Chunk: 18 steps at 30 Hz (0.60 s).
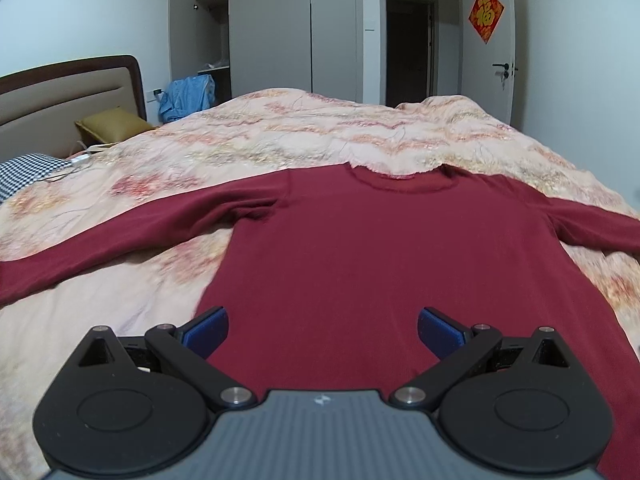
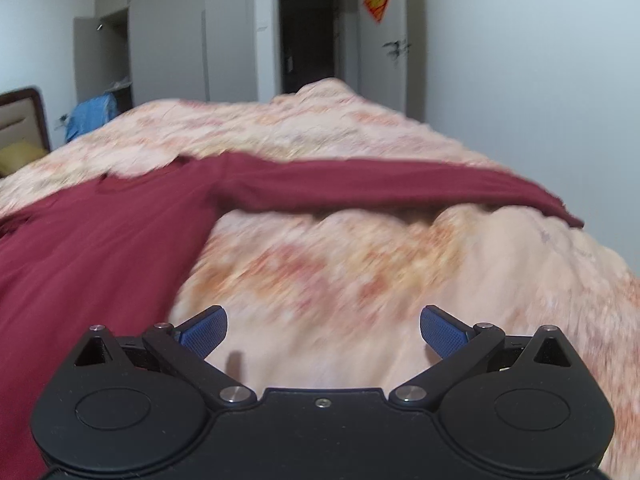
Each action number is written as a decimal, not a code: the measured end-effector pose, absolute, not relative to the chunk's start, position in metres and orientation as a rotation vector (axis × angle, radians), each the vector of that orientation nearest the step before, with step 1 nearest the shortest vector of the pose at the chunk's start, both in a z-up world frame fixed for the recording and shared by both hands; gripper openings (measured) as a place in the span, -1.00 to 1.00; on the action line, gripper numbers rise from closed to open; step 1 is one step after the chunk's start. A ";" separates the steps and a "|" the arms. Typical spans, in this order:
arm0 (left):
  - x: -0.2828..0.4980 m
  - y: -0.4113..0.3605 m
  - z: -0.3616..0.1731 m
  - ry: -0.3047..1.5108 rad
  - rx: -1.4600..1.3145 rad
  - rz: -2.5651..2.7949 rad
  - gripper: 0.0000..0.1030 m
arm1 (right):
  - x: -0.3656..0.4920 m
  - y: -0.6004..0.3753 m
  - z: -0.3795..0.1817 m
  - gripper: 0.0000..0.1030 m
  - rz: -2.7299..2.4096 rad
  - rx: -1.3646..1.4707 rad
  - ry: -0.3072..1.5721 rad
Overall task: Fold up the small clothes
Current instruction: 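Move the right gripper toward the cuff of the sweater sleeve nearest it, then close the right gripper on the sleeve cuff and lift it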
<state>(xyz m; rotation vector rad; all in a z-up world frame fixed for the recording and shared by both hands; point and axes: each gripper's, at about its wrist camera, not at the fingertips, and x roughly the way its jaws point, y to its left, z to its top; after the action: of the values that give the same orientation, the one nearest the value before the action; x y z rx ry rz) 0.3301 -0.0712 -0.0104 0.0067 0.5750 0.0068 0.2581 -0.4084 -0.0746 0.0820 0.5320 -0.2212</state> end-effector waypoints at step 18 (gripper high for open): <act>0.375 -0.082 -0.072 0.589 -0.012 -0.050 1.00 | 0.327 -0.628 -0.081 0.99 -0.580 0.697 0.315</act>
<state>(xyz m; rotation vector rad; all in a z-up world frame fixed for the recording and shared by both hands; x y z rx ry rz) 0.3753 -0.0822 -0.0722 -0.0119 0.5893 -0.0495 0.3275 -0.6276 -0.0810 0.6969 0.3145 -0.5798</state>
